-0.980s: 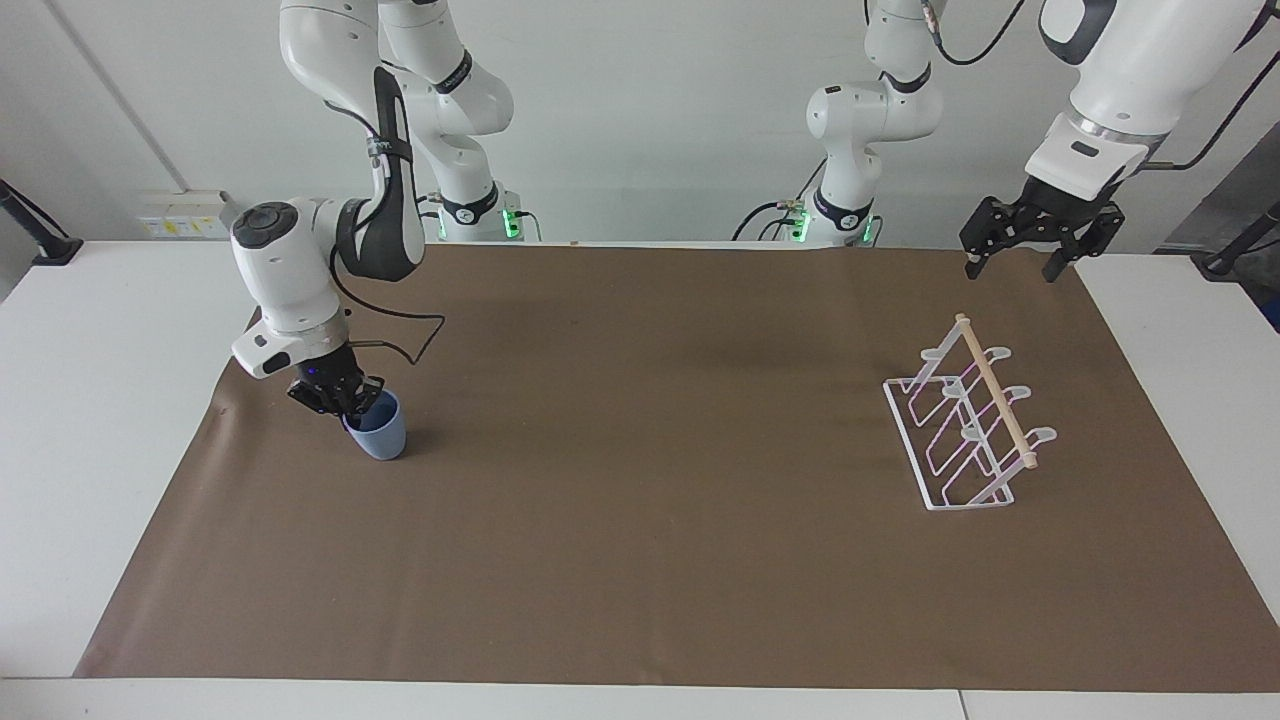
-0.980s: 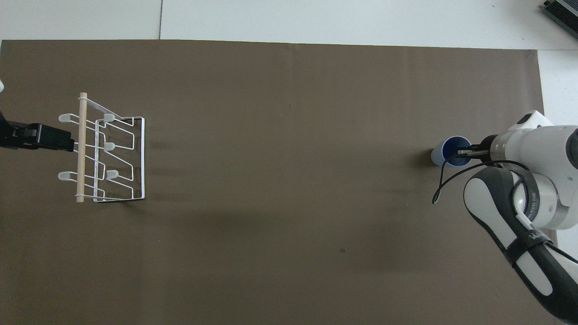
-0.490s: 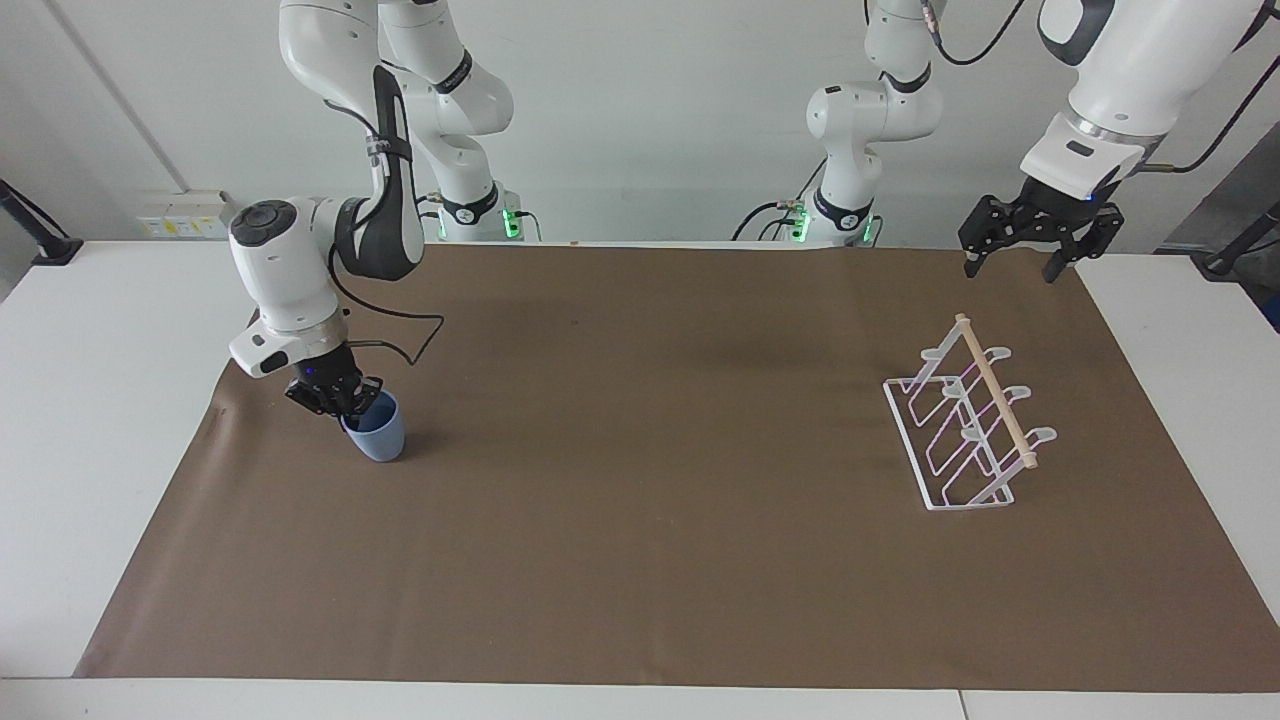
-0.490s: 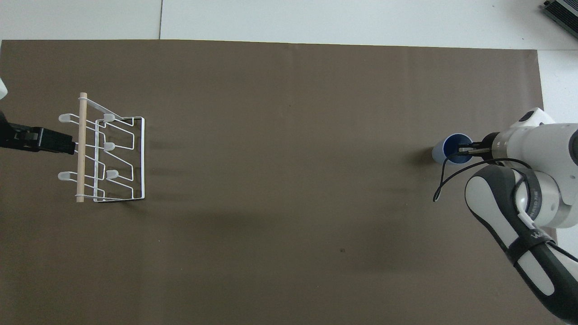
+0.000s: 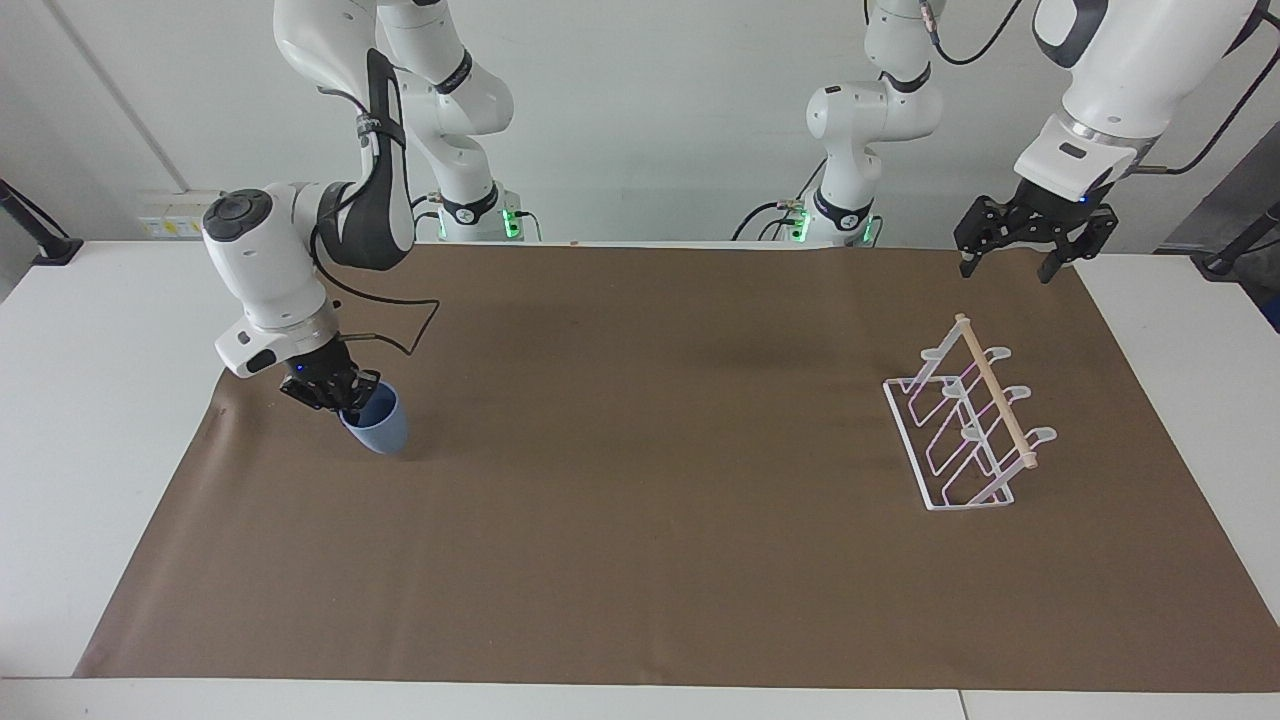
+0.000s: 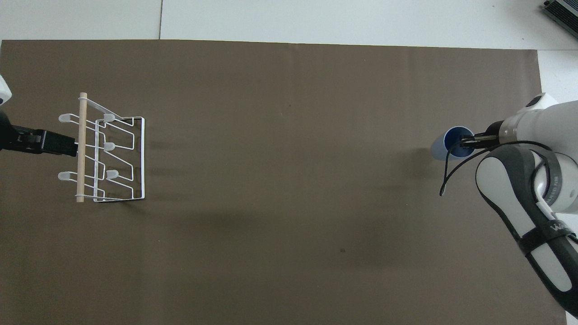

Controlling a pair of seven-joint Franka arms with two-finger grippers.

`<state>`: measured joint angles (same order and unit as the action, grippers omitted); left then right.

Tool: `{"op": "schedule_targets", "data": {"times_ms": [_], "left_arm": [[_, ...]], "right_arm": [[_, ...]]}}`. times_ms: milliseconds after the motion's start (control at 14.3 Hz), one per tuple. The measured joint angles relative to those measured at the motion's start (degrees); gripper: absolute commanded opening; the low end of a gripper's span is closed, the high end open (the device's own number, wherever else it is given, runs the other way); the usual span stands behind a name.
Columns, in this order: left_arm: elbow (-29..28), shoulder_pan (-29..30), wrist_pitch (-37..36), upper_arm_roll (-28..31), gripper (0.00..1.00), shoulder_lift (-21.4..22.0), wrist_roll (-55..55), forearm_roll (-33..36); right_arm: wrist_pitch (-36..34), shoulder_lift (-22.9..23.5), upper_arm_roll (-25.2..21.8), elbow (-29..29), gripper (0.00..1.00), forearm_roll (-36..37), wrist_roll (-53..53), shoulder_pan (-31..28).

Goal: Hang cup on cup holder
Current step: 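Lift and tip the cup toward the left gripper, then carry the cup to the left gripper while the left gripper approaches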

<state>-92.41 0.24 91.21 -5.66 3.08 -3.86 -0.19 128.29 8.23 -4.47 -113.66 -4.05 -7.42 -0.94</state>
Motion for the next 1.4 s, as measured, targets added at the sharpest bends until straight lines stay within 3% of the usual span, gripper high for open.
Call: {"op": "schedule_targets", "data": {"times_ms": [420,770,1120,1400], "left_arm": [[-0.1,0.3,-1.1,1.0,1.0,0.2,0.6,-6.4],[-0.6,0.3,-2.3,1.0,1.0,0.5,11.7,-16.1],[-4.8,0.3,-2.2,0.9,1.0,2.4,29.2,-26.7],[-9.8,0.3,-0.7,1.0,1.0,5.0,43.6,-36.0]], "right_arm": [[-13.6,-0.4,2.4,11.0,0.0,-5.5,0.0,0.3],[-23.0,-4.1,3.7,13.6,0.0,-21.4,-0.1,0.5],[-24.9,-6.2,11.3,13.6,0.0,-24.5,-0.1,0.7],[-24.8,-6.7,13.4,13.6,0.0,-31.1,-0.1,0.7]]}}
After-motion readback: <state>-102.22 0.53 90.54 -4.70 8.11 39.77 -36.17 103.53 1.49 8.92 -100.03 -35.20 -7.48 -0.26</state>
